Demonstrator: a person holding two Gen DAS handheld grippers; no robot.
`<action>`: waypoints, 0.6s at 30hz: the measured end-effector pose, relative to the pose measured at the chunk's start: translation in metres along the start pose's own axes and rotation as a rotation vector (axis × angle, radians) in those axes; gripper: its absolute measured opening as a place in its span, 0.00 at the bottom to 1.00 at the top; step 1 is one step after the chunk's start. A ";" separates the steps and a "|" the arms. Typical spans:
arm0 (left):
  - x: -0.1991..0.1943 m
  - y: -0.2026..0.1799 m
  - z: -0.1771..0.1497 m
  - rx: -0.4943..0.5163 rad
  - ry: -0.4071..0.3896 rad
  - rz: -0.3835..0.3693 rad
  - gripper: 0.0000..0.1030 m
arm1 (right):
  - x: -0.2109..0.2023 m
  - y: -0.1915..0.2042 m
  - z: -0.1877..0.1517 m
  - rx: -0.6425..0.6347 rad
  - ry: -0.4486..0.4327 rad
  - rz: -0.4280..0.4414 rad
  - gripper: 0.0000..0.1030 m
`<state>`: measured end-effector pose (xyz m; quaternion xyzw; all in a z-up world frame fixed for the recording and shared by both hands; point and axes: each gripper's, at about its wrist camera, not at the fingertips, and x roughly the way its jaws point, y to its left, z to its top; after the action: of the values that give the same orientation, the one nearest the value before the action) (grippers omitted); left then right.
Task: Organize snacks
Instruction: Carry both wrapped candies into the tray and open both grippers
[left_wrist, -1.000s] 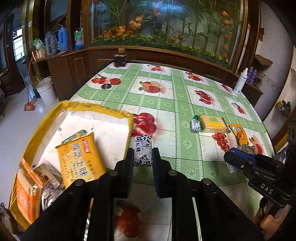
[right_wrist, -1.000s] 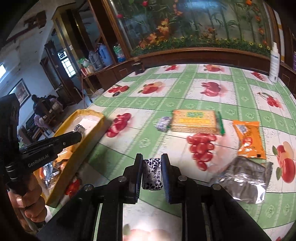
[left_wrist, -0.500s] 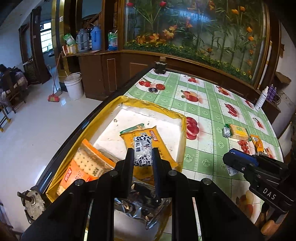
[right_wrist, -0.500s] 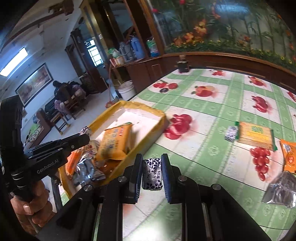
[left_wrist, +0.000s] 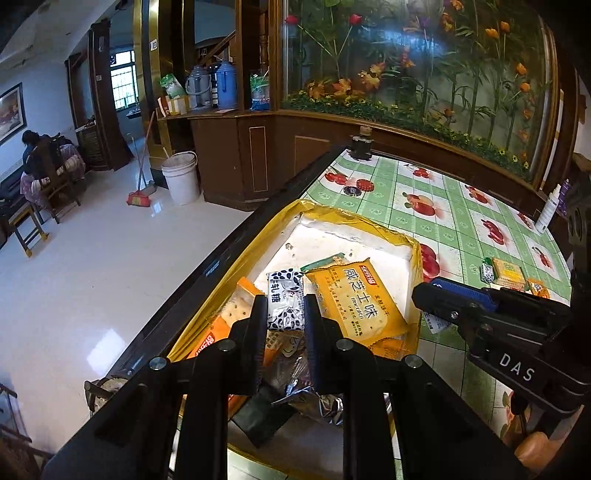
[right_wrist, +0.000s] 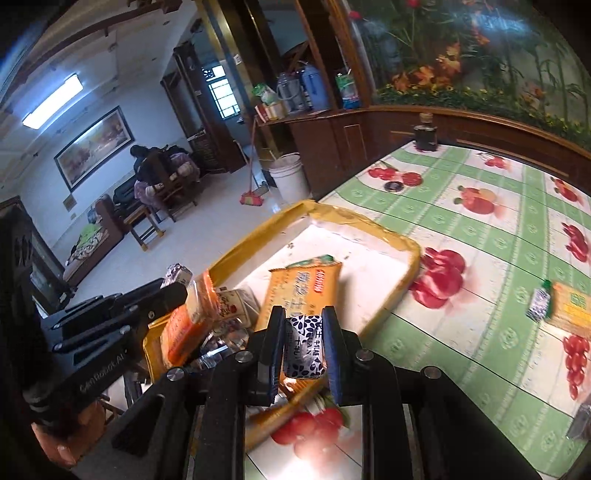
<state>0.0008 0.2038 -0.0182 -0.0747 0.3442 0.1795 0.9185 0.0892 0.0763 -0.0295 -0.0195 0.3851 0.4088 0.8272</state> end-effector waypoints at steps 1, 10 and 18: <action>0.001 0.002 0.000 -0.001 -0.001 0.007 0.16 | 0.005 0.002 0.002 -0.003 0.002 0.005 0.20; 0.004 0.015 -0.002 -0.012 -0.014 0.068 0.16 | 0.039 0.014 0.012 -0.009 0.027 0.035 0.20; 0.007 0.019 -0.004 -0.016 -0.008 0.092 0.16 | 0.052 0.014 0.014 -0.009 0.041 0.034 0.20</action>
<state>-0.0040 0.2224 -0.0259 -0.0656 0.3422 0.2246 0.9100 0.1073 0.1250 -0.0491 -0.0252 0.4002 0.4240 0.8120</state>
